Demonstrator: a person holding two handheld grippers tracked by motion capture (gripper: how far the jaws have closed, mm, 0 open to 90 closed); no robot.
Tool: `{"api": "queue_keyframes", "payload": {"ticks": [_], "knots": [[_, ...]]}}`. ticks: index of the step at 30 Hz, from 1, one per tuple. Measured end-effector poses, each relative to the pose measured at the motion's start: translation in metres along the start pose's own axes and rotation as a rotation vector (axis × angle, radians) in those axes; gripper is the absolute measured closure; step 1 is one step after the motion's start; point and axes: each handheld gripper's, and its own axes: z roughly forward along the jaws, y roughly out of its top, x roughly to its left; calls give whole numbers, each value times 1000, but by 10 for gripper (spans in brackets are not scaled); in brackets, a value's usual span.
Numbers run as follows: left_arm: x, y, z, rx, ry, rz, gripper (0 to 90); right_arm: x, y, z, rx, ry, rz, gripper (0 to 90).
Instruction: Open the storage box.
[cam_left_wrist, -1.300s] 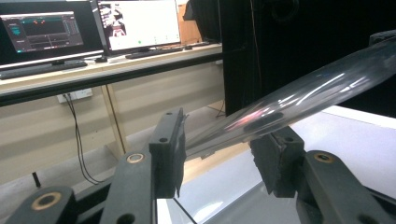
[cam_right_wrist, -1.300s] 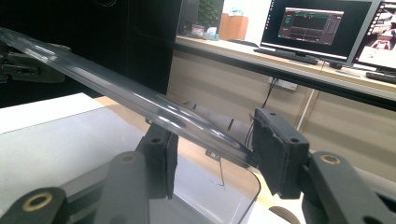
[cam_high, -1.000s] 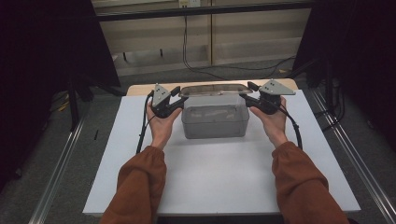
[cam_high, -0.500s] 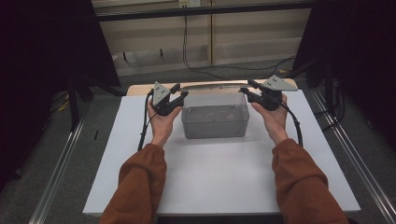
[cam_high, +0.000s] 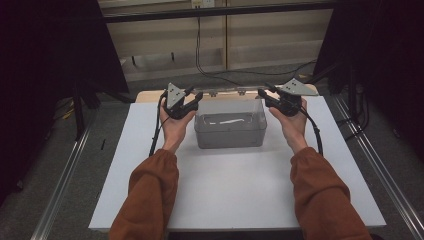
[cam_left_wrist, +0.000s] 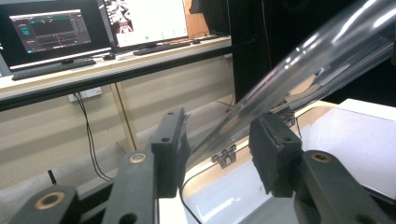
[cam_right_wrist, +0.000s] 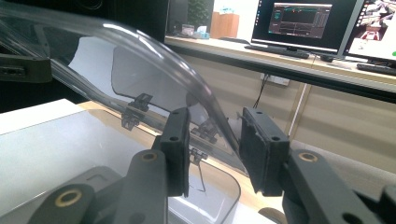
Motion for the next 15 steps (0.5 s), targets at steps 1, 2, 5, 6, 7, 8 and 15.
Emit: {"api": "queue_keyframes", "payload": {"ticks": [1,2,5,6,7,8,15], "knots": [[0,0,1,-1,-3,-3,581,-1,1,0,4,3,-1,628],[1,-1,2,-9,-5,-17,581,-1,1,0,4,3,-1,628],[3,-1,4,-11,-5,-35,608,-2,4,3,0,6,4,626],[3,-1,4,-11,-5,-35,609,-2,4,4,-5,9,9,624],[3,0,5,-11,-3,-28,615,-3,3,5,-5,10,8,625],[3,0,5,-6,-2,-25,617,-3,3,6,-2,7,1,625],[7,-2,7,-11,1,-60,639,-7,1,11,3,1,8,623]]}}
